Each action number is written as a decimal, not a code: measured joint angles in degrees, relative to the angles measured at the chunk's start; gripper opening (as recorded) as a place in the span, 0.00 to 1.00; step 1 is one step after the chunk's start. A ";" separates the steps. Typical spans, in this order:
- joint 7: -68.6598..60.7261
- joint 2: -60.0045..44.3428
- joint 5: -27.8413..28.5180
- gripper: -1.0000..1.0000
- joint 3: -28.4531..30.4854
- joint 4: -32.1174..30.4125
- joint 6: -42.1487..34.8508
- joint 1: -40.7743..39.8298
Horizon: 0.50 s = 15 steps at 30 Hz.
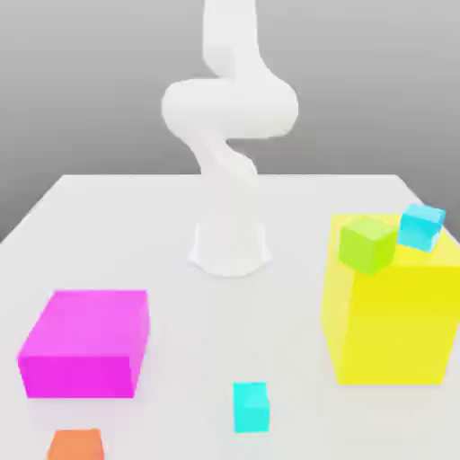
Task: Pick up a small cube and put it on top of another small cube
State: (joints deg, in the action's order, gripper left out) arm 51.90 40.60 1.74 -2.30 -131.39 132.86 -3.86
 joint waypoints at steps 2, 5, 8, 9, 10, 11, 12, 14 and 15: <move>5.23 -4.43 1.59 0.50 -1.87 0.32 0.94 -3.16; 12.88 -10.77 4.10 0.50 -4.19 0.79 2.23 -7.27; 20.53 -17.08 6.75 0.50 -5.98 1.27 3.46 -10.82; 23.09 -19.19 7.64 0.50 -6.43 1.43 3.88 -11.87; 25.64 -21.29 8.53 0.50 -6.78 1.59 4.28 -12.81; 28.18 -23.40 9.40 0.50 -7.04 1.75 4.69 -13.67; 30.66 -25.50 10.17 0.50 -7.25 1.91 5.09 -14.51; 35.54 -29.68 11.65 0.50 -7.42 2.22 5.94 -15.92; 37.90 -31.74 12.30 0.50 -7.40 2.36 6.41 -16.53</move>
State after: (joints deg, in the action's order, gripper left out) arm 89.80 8.86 14.04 -9.70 -129.04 139.27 -20.39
